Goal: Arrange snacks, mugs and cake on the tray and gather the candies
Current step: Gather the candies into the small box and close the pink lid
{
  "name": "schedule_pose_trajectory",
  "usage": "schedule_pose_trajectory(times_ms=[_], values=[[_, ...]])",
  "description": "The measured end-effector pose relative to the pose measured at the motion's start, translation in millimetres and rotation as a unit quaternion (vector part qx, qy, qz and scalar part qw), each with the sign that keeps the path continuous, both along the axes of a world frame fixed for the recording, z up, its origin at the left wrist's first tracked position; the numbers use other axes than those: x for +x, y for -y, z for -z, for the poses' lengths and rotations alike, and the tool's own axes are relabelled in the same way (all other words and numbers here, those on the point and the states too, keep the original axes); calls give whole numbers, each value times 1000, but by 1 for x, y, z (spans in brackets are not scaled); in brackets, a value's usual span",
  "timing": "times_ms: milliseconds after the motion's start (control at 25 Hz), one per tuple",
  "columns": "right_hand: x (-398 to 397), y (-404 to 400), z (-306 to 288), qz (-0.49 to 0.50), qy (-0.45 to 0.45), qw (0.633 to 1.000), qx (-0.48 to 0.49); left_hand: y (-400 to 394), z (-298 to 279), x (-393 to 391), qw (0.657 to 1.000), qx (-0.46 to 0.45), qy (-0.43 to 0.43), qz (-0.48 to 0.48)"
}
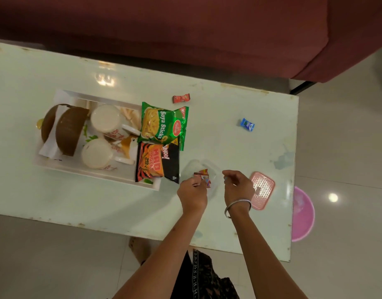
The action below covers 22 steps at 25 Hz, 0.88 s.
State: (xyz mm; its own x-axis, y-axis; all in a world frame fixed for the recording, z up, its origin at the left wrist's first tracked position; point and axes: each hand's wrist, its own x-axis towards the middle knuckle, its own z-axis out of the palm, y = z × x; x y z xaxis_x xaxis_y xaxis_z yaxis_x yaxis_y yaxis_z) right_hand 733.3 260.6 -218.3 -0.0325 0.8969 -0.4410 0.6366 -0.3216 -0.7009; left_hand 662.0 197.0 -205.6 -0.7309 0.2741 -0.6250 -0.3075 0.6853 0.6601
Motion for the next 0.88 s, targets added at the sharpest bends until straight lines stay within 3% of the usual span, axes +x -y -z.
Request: schedule_pose_trajectory(times_ms=[160, 280, 400, 640, 880], values=[[2, -19, 6, -3, 22, 999, 36, 5, -3, 13, 998, -11, -31, 58], [1, -52, 17, -124, 60, 989, 50, 11, -4, 17, 987, 24, -94, 127], [-6, -93, 26, -273, 144, 950, 44, 15, 1, 16, 963, 40, -165, 211], [-27, -146, 42, -420, 272, 866, 21, 23, 13, 12, 914, -39, -189, 357], [-28, -135, 53, -367, 245, 896, 46, 26, 17, 11, 894, -75, -239, 370]])
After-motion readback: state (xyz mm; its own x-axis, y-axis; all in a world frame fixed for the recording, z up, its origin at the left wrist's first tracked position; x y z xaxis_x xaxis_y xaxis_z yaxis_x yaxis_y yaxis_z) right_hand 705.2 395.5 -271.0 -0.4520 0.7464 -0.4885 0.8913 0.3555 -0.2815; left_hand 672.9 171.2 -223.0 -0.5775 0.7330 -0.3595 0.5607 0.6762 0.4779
